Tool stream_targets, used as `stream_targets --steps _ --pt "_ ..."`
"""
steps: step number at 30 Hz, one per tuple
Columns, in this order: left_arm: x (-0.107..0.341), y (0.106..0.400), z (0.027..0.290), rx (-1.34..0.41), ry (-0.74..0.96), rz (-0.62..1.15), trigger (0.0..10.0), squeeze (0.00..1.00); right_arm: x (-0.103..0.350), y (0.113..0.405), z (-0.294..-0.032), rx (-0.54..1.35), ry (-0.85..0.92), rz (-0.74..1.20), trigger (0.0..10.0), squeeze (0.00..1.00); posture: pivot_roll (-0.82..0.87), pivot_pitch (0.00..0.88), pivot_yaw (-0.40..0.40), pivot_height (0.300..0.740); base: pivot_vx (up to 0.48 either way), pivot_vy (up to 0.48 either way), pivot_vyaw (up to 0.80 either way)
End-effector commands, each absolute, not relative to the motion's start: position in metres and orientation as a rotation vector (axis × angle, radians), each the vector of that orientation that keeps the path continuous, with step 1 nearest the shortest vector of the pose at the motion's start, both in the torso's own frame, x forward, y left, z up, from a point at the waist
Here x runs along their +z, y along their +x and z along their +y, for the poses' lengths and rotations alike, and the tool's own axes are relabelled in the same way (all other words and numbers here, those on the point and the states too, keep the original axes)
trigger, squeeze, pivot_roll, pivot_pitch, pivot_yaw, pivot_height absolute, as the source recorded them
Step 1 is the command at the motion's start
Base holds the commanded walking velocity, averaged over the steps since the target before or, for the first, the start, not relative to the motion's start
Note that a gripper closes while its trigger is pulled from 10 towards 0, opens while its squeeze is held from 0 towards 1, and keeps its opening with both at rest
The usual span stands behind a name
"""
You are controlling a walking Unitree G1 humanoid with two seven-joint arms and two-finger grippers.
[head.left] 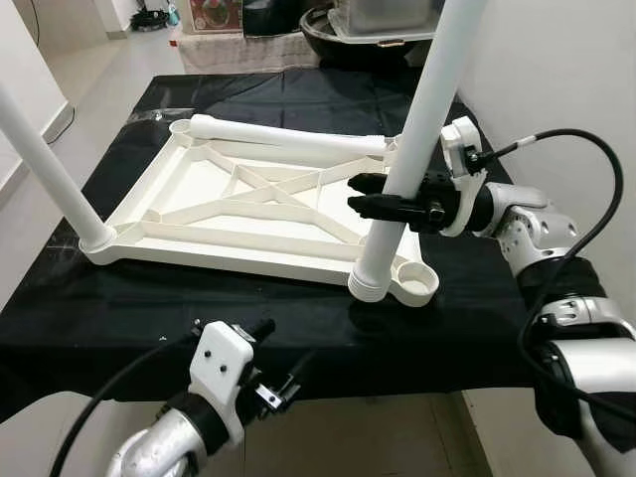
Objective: Building children table
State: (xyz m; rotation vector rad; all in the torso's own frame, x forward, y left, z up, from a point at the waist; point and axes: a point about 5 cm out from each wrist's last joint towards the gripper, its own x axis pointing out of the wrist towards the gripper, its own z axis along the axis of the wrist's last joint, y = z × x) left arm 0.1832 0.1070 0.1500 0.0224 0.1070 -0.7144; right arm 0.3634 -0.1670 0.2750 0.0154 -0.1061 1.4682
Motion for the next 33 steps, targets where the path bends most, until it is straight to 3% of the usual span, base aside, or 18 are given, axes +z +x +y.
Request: stream_targets --steps 1,16,33 --pt "0.148 0.175 0.101 -0.767 0.070 0.108 10.0 0.00 0.282 0.361 -0.168 1.512 -0.020 -0.120 10.0 0.00 0.17 0.197 -0.019 0.740 0.000 0.000 0.00" --pt "0.137 0.168 0.098 -0.802 0.076 0.136 10.0 0.00 0.281 0.363 -0.202 1.399 -0.163 -0.078 10.0 0.00 0.17 0.193 -0.012 0.740 0.000 0.000 0.00" --pt "0.136 0.162 0.099 -0.805 0.091 0.142 10.0 0.00 0.276 0.367 -0.209 1.330 -0.213 -0.070 10.0 0.00 0.18 0.210 -0.002 0.740 0.000 0.000 0.00"
